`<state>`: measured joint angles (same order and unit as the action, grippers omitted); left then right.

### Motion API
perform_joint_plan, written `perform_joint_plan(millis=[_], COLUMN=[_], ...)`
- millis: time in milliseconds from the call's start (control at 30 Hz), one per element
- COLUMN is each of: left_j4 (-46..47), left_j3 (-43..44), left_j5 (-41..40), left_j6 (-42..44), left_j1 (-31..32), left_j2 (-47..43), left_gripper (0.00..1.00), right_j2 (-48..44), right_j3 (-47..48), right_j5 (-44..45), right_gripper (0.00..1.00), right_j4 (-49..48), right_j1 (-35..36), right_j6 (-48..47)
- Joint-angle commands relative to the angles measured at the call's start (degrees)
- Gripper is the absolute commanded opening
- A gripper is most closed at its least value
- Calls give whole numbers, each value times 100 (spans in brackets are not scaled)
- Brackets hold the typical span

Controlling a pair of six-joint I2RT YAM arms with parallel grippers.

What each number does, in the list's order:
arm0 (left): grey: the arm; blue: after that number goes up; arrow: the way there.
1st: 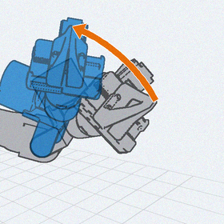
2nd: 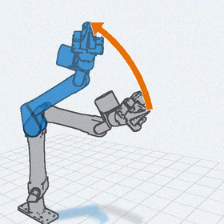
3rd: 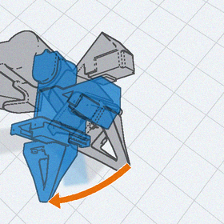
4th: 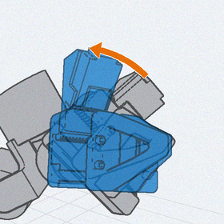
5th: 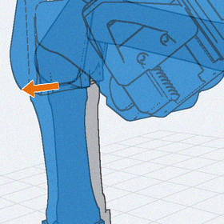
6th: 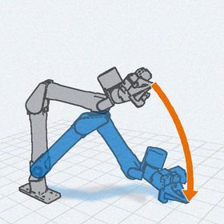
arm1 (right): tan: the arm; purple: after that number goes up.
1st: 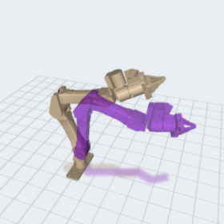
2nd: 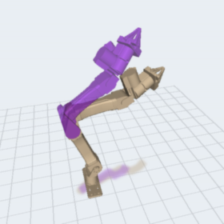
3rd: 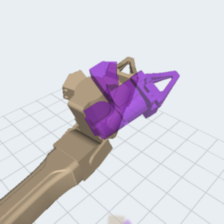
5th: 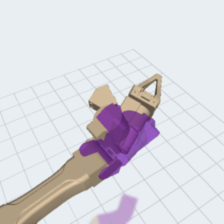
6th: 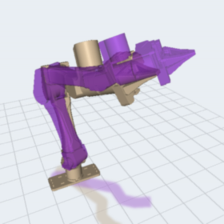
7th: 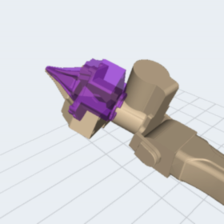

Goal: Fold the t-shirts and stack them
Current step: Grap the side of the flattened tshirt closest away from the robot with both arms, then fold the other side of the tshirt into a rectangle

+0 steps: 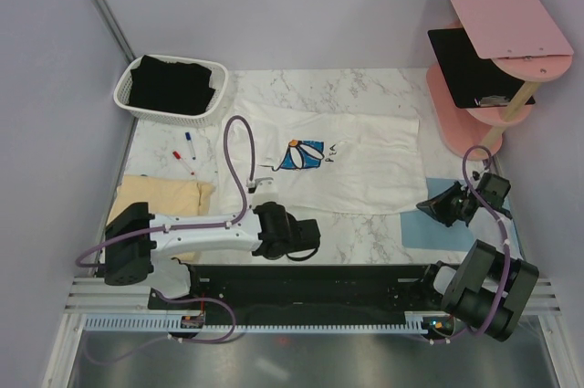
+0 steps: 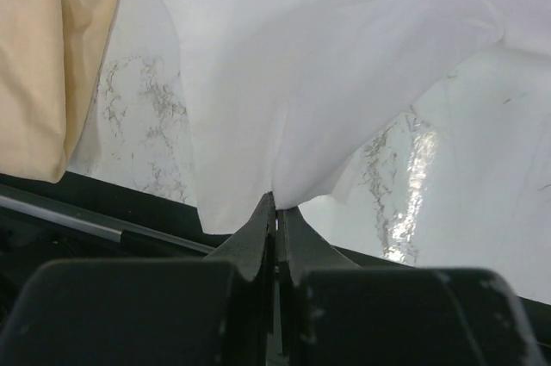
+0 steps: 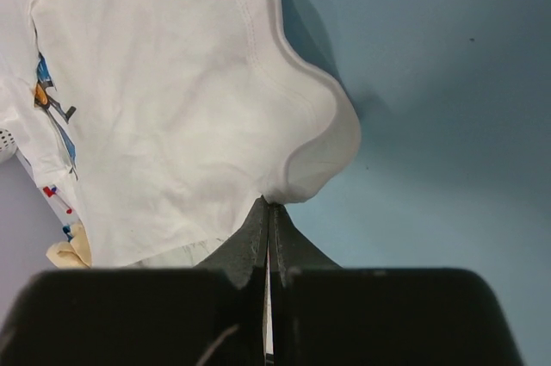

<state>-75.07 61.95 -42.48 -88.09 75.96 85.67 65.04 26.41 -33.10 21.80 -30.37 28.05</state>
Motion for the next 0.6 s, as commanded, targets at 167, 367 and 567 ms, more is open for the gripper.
perform_joint_plan(millis=[167,367,567], left_j4=[-1142,5,1115], left_j3=[625,643,642], left_j5=[-656,-517,-226], left_j6=[-157,1336,3156], left_j1=[-616,-1460,-2471], left_j2=[-217,-445,-622], left_gripper=[2,2,2], right_j2=[-114,62,510], right_j3=[768,1146,1375], right_j5=[453,1349,1614], right_gripper=[0,0,0], right_j4=[18,-307,-650], right_j1=[268,690,980], right_j6=[-11,42,148])
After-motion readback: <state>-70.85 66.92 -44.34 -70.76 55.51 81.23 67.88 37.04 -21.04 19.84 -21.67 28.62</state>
